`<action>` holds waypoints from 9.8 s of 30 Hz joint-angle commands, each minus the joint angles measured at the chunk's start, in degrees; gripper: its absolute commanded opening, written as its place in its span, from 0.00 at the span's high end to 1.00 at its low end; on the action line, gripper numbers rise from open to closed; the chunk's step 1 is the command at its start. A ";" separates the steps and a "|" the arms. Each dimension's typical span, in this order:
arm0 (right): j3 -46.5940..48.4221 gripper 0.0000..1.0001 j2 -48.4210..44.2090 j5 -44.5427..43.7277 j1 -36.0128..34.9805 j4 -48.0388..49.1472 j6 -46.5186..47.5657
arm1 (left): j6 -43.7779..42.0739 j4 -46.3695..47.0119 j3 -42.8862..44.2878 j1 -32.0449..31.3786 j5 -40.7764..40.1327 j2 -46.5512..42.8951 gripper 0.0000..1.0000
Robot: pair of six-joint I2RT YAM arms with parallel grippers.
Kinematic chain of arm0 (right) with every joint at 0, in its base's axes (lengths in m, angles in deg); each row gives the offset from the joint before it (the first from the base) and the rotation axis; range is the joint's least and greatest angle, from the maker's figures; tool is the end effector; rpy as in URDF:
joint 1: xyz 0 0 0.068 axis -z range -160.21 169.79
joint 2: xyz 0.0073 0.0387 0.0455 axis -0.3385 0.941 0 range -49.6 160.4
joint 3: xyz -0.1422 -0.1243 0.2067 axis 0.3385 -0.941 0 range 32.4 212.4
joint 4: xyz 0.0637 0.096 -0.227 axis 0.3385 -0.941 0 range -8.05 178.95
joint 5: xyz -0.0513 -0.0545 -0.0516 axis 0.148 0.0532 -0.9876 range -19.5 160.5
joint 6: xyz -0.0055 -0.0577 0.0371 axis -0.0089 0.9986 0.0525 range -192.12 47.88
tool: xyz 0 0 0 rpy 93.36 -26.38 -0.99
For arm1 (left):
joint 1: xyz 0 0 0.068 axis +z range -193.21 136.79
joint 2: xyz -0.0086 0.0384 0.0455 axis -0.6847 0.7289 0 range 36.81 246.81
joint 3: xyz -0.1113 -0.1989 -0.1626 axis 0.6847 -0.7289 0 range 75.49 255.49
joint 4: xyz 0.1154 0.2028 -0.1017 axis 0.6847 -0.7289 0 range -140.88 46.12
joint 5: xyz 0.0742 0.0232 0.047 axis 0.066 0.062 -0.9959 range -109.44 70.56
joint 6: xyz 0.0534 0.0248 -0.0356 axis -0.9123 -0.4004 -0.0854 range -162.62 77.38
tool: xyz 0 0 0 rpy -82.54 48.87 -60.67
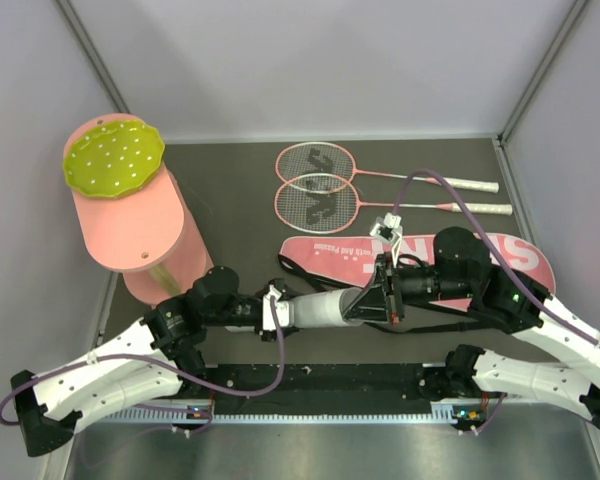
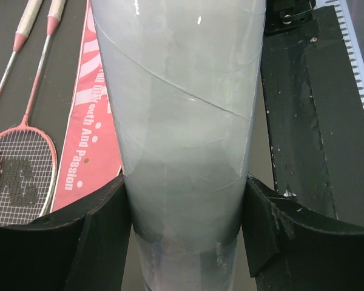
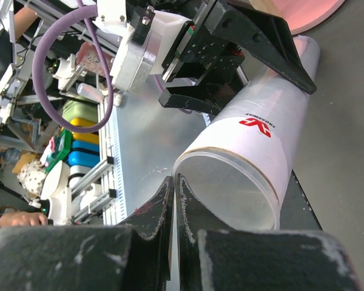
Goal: Pack up the badminton gear
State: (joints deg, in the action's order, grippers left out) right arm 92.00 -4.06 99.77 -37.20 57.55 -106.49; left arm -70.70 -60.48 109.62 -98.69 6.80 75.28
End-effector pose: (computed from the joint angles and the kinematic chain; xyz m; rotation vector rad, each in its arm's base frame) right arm 0.0659 0.1513 0.3865 -0.8135 1.9961 1.5001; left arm 0.0731 -0.1496 0.2798 1.5301 1.2440 -0.7582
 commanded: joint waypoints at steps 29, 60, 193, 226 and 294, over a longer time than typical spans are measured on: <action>-2.46 1.00 2.01 10.62 -3.13 13.28 -6.32 | -2.60 5.44 0.41 0.11 2.68 -5.70 1.00; -2.81 1.00 7.46 21.69 -3.13 22.69 -13.35 | -4.18 7.46 -1.17 0.11 10.76 -10.70 1.00; 0.09 0.33 -9.15 -52.13 -0.05 -25.73 5.81 | 50.05 -40.36 87.17 33.86 -64.91 93.54 0.60; -17.32 0.25 11.05 -28.92 21.22 -2.70 0.44 | 40.29 -13.82 59.49 14.80 -14.84 53.82 0.05; -40.00 0.28 -10.65 -15.29 72.46 -10.41 -25.40 | 39.76 19.67 14.47 9.25 11.90 20.06 0.29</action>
State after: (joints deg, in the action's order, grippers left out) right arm 47.95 -12.83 88.01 34.86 57.20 -133.17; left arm -31.88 -45.10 121.84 -89.08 16.92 94.98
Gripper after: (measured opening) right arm 0.723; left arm 0.718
